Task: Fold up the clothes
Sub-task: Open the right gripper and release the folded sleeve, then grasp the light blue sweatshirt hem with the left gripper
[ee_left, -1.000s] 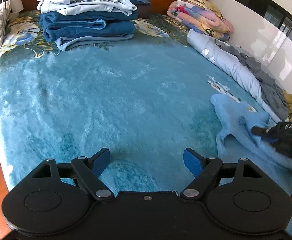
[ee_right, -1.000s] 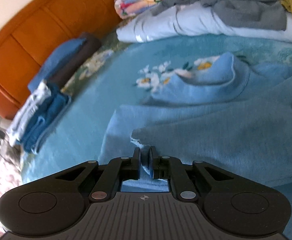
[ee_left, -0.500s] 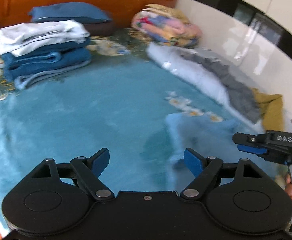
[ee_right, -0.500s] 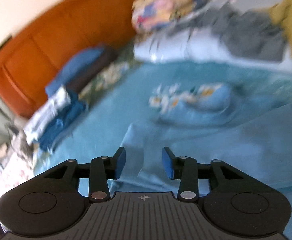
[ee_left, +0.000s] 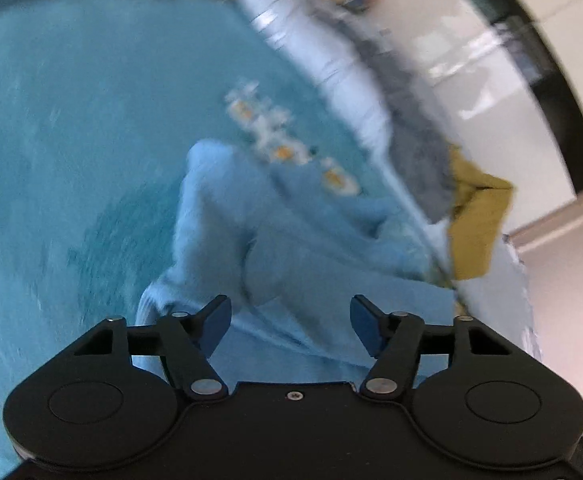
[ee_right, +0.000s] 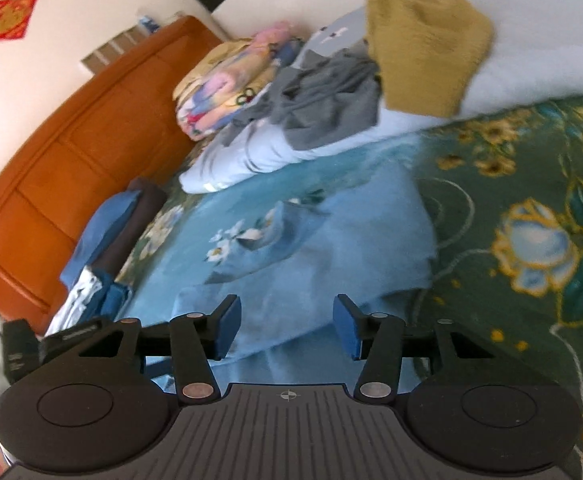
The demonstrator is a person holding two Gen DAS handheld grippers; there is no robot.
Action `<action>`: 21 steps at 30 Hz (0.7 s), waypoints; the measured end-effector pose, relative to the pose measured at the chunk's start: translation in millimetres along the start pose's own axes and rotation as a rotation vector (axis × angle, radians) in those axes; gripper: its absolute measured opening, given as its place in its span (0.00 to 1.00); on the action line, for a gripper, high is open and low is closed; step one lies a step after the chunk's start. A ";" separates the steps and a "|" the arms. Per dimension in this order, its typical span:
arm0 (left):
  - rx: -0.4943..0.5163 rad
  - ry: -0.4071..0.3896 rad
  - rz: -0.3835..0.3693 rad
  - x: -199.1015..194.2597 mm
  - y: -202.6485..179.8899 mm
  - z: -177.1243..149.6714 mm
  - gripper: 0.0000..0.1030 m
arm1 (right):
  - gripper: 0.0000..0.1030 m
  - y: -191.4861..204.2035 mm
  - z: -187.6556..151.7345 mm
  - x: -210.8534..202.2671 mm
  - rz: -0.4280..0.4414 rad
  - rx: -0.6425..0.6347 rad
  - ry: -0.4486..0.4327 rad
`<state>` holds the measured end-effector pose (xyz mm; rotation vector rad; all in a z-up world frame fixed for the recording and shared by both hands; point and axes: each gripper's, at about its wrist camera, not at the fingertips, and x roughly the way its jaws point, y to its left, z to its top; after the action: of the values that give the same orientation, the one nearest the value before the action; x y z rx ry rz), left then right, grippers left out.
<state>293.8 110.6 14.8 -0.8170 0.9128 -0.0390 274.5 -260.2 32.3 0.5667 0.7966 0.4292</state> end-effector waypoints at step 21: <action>-0.309 0.047 -0.130 -1.0 19.1 22.4 0.44 | 0.49 -21.6 -11.1 19.7 0.024 0.077 0.047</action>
<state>303.6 138.1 10.8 -1.1661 0.9212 -0.0309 281.5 -262.4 2.0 0.6403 0.8542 0.4367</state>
